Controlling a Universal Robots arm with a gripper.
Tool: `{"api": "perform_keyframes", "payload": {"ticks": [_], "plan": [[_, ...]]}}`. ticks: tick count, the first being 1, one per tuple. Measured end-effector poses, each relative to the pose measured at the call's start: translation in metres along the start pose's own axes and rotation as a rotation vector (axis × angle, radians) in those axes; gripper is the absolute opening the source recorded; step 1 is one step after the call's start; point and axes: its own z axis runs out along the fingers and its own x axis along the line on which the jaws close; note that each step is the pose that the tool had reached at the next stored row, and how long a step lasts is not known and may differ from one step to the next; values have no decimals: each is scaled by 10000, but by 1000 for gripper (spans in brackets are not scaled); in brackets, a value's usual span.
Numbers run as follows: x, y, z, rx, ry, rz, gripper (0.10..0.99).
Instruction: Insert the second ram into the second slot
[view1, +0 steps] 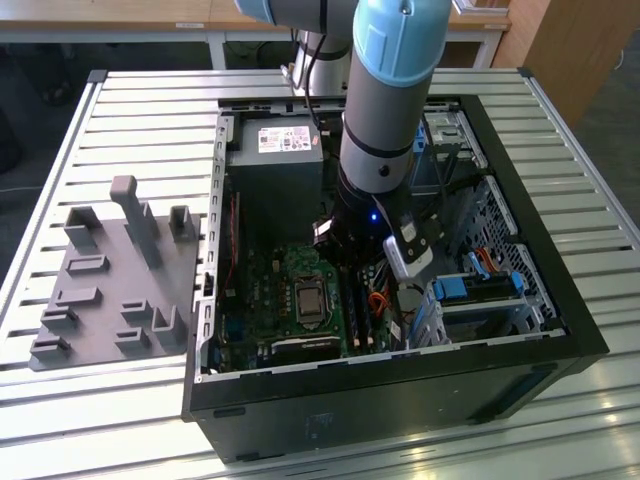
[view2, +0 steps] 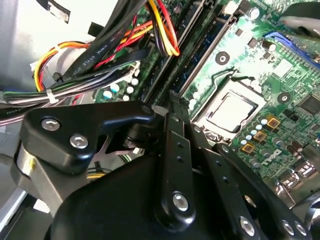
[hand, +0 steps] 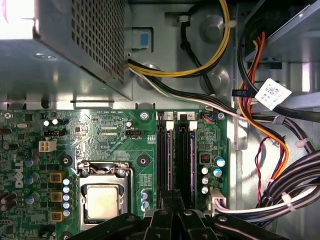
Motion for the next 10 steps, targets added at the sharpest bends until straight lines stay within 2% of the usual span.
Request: {"api": "perform_keyframes", "payload": {"ticks": [10], "plan": [[4, 1, -185, 17, 7, 0, 106]]}}
